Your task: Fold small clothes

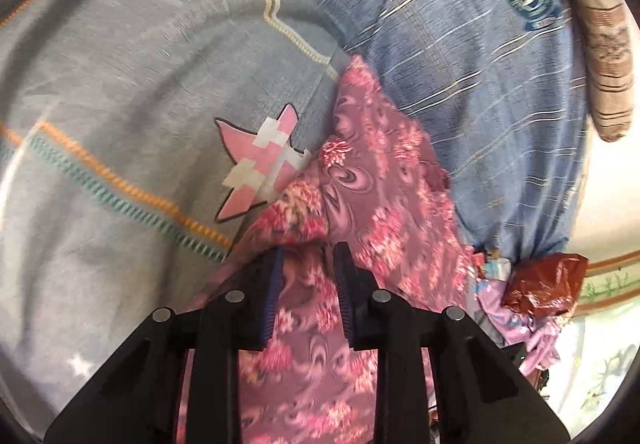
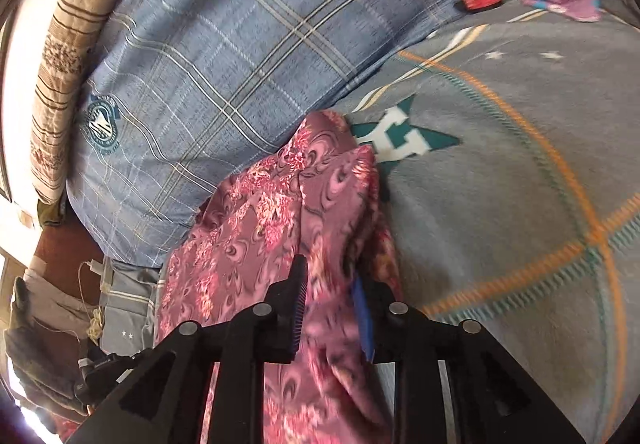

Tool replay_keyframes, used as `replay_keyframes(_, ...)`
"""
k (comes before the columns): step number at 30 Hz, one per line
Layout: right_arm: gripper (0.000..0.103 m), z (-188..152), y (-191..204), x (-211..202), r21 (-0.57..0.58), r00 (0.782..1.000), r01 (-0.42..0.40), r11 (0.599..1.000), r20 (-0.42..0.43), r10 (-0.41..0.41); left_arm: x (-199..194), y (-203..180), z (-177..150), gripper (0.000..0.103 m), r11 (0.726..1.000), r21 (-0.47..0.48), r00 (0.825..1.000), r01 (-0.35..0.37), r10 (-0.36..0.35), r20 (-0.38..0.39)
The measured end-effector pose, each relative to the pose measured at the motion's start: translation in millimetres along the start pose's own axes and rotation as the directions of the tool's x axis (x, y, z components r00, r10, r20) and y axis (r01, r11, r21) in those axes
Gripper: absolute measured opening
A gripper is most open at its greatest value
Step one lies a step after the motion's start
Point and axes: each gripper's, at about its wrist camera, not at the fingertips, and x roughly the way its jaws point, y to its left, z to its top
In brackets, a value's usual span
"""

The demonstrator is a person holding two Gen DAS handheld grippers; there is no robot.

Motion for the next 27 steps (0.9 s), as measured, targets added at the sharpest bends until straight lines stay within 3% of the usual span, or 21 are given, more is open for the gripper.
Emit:
replay_keyframes(4,0.028,-15,-6,-25,0.04,0.999,-0.041,0.998,0.032,0.04,-23,-2,-7,0.025,0.998,0.008,0.998,0.06,-0.06,0.016)
replay_keyframes(8,0.036,-35,5,-20,0.063,0.992,-0.123,0.99,-0.018,0.124,-16,-12,-12,0.043,0.997,0.019,0.997,0.078,-0.078,0.001)
replay_keyframes(11,0.037,-49,19,5,0.091,0.978,-0.176,0.98,-0.097,0.185,5,-17,-14,0.044,0.997,0.021,0.996,0.076,-0.076,-0.039)
replay_keyframes(13,0.037,-54,30,24,0.103,0.976,-0.172,0.98,-0.119,0.184,20,-16,-11,0.044,0.998,-0.007,0.995,0.069,-0.07,-0.07)
replay_keyframes(20,0.044,-54,45,62,0.198,0.971,-0.202,0.959,-0.09,0.223,49,-16,3,0.043,0.998,-0.048,0.996,0.028,-0.032,-0.08)
replay_keyframes(21,0.043,-53,48,65,0.193,0.97,-0.207,0.959,-0.087,0.227,50,-17,4,0.042,0.998,-0.049,0.997,0.029,-0.033,-0.077)
replay_keyframes(23,0.006,-47,59,68,0.144,0.967,-0.226,0.963,-0.084,0.24,48,-21,8,0.041,0.999,-0.037,0.997,0.029,-0.031,-0.073)
replay_keyframes(27,0.01,-40,70,69,0.094,0.967,-0.229,0.969,-0.092,0.237,47,-22,11,0.04,0.999,-0.011,0.998,-0.038,0.037,-0.058)
